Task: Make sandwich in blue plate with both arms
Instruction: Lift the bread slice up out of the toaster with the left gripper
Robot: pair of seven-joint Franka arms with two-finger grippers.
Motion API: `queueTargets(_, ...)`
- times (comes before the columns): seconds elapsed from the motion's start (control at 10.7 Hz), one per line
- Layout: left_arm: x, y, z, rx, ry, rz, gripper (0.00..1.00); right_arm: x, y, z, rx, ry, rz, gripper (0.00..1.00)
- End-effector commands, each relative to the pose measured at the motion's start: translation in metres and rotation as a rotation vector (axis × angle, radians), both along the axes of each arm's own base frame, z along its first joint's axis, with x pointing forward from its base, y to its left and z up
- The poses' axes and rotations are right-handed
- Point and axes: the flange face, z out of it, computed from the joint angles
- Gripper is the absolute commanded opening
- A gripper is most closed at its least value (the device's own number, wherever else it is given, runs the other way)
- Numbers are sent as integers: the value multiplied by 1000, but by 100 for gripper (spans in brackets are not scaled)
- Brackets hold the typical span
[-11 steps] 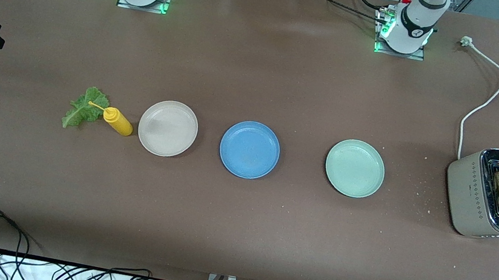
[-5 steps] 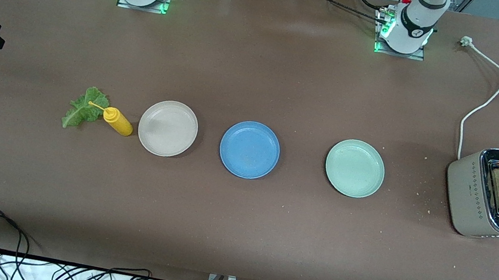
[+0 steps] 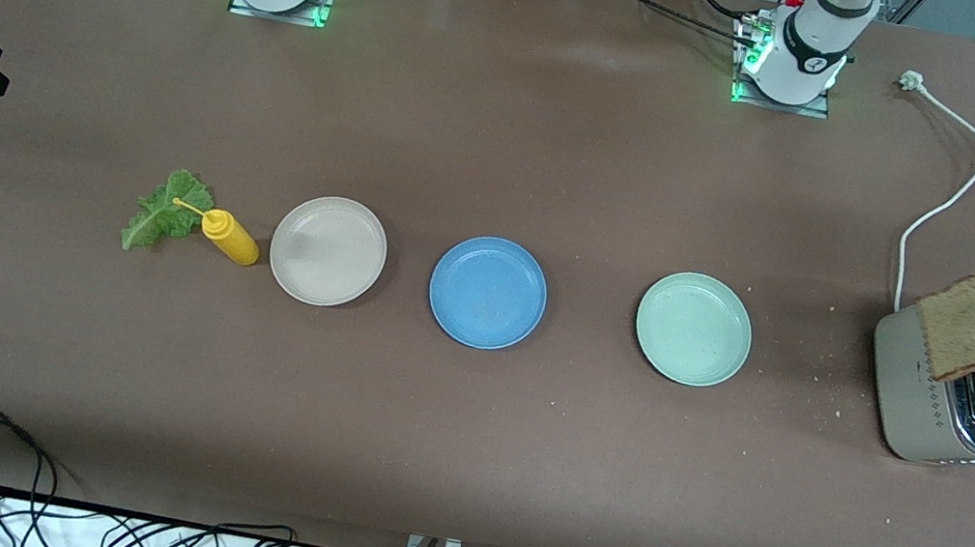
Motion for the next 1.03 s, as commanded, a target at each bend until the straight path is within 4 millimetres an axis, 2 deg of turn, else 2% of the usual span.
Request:
queueTargets(0.0, 5, -102, -1, -93, 63, 183, 0, 0, 0, 6, 17, -1, -10, 100)
queueTargets(0.19, 13, -189, -19, -116, 72, 258, 0, 0, -1, 6, 17, -2, -11, 100)
queueTargets(0.47, 22, -299, -71, -221, 14, 432, 0, 0, -1, 6, 17, -2, -11, 100)
queueTargets(0.65, 25, -352, -106, -323, 2, 493, 0, 1, -1, 4, 17, 2, -13, 100)
queueTargets(0.75, 27, -371, -130, -354, -13, 503, 0, 1, -1, 4, 17, 2, -13, 100)
queueTargets(0.94, 17, -415, -171, -391, -41, 506, 0, 0, -1, 2, 18, 10, -13, 100)
